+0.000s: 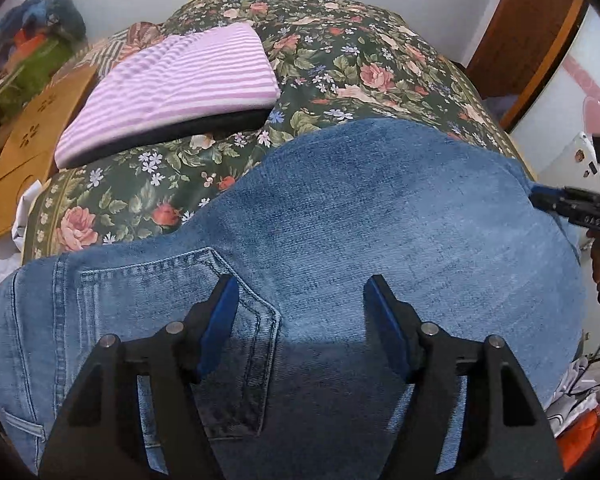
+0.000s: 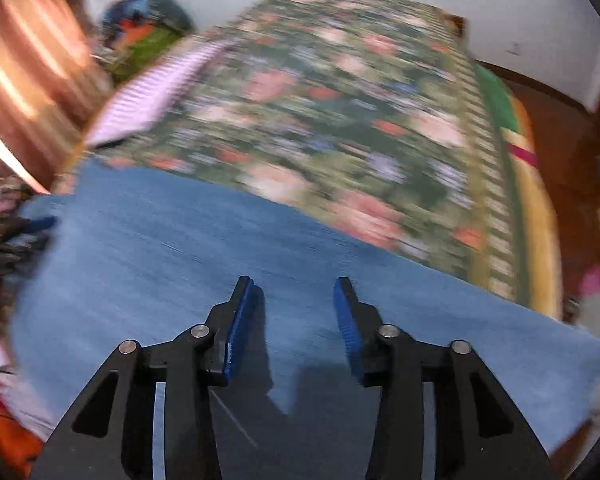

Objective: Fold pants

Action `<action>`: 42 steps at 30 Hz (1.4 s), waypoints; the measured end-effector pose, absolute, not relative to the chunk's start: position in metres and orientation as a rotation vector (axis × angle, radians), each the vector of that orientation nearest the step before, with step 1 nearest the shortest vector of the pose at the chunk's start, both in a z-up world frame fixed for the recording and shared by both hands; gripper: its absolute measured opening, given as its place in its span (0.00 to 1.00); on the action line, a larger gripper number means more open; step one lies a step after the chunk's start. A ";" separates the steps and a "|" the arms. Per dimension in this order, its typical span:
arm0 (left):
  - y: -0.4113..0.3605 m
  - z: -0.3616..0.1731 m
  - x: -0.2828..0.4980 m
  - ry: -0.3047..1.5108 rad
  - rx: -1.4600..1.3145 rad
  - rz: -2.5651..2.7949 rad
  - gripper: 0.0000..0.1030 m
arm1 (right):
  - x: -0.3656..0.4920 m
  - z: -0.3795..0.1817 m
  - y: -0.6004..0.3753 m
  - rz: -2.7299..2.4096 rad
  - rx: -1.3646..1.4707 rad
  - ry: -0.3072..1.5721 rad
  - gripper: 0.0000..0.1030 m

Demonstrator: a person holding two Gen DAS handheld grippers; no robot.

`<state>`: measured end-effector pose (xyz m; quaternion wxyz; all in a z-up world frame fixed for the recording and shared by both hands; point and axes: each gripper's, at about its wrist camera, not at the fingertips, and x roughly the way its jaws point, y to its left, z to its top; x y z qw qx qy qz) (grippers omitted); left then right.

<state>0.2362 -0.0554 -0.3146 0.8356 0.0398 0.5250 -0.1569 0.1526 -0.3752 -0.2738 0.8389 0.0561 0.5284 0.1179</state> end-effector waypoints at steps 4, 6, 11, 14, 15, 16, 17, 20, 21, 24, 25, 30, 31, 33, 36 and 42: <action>-0.062 -0.308 0.240 1.126 0.134 -0.304 0.65 | 0.136 -0.283 -0.435 0.066 0.167 1.156 0.43; -0.064 -0.293 0.243 1.108 0.136 -0.312 0.65 | 0.116 -0.275 -0.468 -0.017 0.223 1.122 0.45; -0.104 -0.251 0.251 1.006 0.145 -0.370 0.65 | 0.059 -0.250 -0.528 -0.173 0.343 1.031 0.46; -0.142 -0.238 0.256 0.973 0.153 -0.448 0.65 | 0.030 -0.240 -0.540 -0.220 0.378 0.995 0.48; -0.157 -0.236 0.256 0.968 0.159 -0.483 0.65 | 0.027 -0.239 -0.540 -0.215 0.399 0.984 0.49; -0.172 -0.237 0.257 0.968 0.165 -0.514 0.65 | 0.024 -0.239 -0.540 -0.203 0.418 0.977 0.51; -0.187 -0.239 0.257 0.969 0.174 -0.544 0.65 | 0.022 -0.240 -0.538 -0.190 0.435 0.974 0.51; -0.232 -0.253 0.253 0.996 0.202 -0.625 0.65 | 0.022 -0.252 -0.535 -0.173 0.466 0.980 0.52; -0.242 -0.260 0.251 1.008 0.212 -0.639 0.65 | 0.023 -0.258 -0.536 -0.170 0.490 0.989 0.52; -0.265 -0.282 0.245 1.053 0.251 -0.661 0.65 | 0.026 -0.276 -0.541 -0.159 0.583 1.006 0.52; -0.269 -0.290 0.244 1.074 0.255 -0.666 0.65 | 0.026 -0.280 -0.541 -0.146 0.608 1.011 0.52; -0.273 -0.307 0.237 1.085 0.269 -0.663 0.68 | 0.032 -0.299 -0.546 -0.154 0.682 1.010 0.55; -0.273 -0.307 0.235 1.082 0.272 -0.665 0.70 | 0.034 -0.301 -0.550 -0.160 0.710 0.995 0.56; -0.276 -0.309 0.232 1.072 0.291 -0.663 0.72 | 0.035 -0.301 -0.557 -0.172 0.742 0.962 0.53; -0.280 -0.310 0.228 1.052 0.326 -0.655 0.73 | 0.044 -0.302 -0.562 -0.173 0.762 0.926 0.20; -0.280 -0.302 0.235 1.076 0.290 -0.655 0.73 | 0.069 -0.245 -0.556 -0.106 0.630 0.796 0.08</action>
